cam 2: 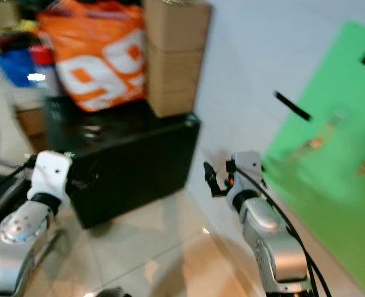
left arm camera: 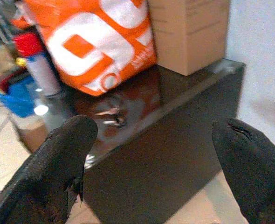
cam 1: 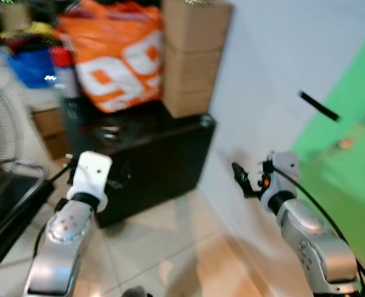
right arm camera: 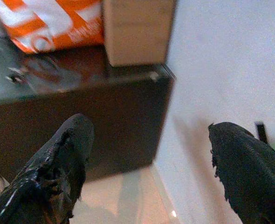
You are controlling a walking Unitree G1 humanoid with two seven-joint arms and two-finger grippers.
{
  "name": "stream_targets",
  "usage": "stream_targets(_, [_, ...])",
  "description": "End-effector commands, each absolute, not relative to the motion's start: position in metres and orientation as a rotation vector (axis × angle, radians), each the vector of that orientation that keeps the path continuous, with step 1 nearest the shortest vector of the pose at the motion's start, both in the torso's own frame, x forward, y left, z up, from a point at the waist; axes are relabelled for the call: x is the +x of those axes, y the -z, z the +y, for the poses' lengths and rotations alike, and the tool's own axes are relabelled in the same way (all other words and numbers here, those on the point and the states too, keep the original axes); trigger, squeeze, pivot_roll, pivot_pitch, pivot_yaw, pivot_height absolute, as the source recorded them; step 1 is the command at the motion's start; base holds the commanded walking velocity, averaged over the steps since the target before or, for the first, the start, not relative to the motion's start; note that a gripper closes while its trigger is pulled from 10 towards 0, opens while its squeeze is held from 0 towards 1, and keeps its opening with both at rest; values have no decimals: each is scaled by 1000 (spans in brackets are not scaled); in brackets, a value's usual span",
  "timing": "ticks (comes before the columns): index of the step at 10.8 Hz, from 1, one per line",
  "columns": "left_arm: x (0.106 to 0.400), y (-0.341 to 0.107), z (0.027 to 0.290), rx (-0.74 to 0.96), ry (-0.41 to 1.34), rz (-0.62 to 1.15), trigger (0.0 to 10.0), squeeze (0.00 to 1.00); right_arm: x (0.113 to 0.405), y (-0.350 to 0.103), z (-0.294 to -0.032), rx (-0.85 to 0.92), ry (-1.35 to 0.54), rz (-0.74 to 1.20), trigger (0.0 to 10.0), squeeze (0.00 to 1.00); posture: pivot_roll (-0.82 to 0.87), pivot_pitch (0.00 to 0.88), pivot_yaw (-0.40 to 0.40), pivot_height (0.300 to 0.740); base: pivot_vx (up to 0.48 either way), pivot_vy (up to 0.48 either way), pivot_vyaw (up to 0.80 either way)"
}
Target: Hang keys on a hook
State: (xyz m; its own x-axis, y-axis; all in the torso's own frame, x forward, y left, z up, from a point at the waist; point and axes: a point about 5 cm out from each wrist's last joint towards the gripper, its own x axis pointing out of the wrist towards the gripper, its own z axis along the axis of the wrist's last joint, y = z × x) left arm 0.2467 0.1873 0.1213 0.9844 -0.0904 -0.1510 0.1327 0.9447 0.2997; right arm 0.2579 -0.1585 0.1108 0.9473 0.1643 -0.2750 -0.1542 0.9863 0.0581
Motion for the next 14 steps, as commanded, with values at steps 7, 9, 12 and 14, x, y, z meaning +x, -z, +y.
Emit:
stream_targets(7, [241,-125,181,257,127,104,10000,839,260,-107,-165,-9,-85,286,10000,1000,-26,0,-85,740,122,0,343])
stream_targets(9, [241,-125,180,257,131,103,10000,847,261,-107,-166,-21,-77,282,10000,1000,-28,0,-82,740,298,0,0])
stream_targets(12, [242,-126,181,258,133,97,10000,847,263,-107,-165,-24,-71,280,10000,1000,-27,0,-81,740,326,0,0])
stream_targets(14, [244,-126,181,261,130,96,10000,843,264,-107,-166,-35,-70,280,10000,1000,-26,0,-86,740,336,0,0])
